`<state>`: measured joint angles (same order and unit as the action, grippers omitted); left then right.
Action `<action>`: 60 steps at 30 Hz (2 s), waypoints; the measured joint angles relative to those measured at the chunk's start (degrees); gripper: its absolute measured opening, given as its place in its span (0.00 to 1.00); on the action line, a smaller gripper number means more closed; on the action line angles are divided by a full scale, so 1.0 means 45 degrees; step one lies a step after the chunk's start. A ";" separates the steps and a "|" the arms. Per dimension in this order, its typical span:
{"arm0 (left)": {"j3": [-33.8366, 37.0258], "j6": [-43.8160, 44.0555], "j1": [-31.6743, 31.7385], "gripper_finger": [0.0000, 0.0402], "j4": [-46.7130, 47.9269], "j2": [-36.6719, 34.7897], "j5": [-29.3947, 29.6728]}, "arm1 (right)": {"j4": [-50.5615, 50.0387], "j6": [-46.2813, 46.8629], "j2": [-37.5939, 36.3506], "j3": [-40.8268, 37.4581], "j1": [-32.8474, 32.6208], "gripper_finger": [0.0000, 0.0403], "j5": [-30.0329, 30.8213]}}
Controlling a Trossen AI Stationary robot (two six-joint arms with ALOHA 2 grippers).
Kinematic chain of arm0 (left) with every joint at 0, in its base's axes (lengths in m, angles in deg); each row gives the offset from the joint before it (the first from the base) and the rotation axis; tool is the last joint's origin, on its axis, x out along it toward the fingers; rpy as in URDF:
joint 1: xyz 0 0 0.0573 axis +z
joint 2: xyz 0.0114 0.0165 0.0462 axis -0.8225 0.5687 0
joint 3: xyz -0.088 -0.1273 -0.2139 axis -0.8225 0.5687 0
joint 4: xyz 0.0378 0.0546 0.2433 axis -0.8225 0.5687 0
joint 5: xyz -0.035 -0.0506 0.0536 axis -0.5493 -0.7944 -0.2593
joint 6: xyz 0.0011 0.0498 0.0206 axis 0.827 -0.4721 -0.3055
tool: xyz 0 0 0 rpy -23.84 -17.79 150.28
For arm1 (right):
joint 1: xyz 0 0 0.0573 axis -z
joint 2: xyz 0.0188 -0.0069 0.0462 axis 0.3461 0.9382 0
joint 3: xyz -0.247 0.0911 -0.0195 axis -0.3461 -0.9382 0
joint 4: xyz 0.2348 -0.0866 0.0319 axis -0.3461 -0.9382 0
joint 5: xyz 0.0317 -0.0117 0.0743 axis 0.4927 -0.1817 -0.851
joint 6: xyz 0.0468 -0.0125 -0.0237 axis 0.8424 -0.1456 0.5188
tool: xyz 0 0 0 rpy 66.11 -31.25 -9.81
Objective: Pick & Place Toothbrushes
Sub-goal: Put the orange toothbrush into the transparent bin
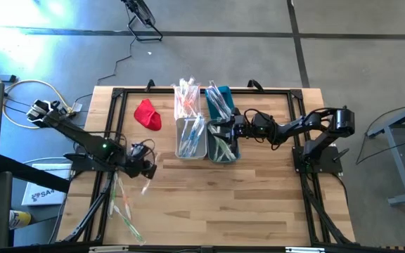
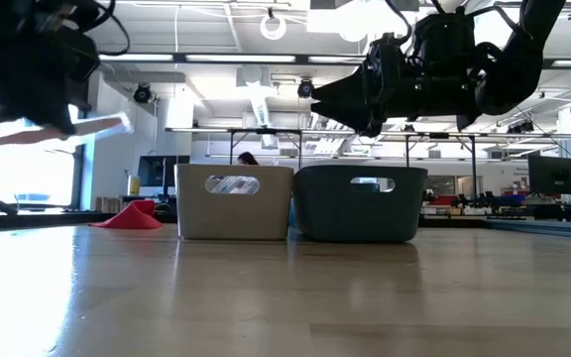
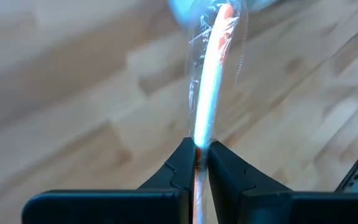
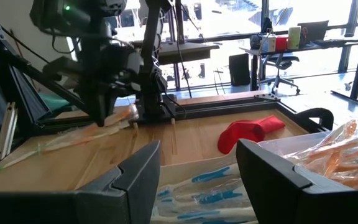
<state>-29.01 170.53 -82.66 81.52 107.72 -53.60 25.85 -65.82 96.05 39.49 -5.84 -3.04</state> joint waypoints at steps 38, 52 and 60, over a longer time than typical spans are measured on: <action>-0.0019 -1.1996 1.2416 0.06 -0.8992 -0.0428 -0.5596 | 0.0015 -0.0005 0.0000 0.0000 -0.0003 0.51 0.0002; -0.0642 -1.2423 1.4623 0.06 -1.2000 0.2716 -0.6725 | 0.0212 -0.0010 0.0000 0.0000 -0.0002 0.51 0.0002; -0.2881 -1.3563 1.4799 0.06 -1.2002 0.5222 -0.6870 | 0.0209 -0.0010 0.0000 0.0000 0.0001 0.51 0.0002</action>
<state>-41.97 109.49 -16.07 27.51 131.22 -84.52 26.79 -65.86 96.05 39.49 -5.83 -3.03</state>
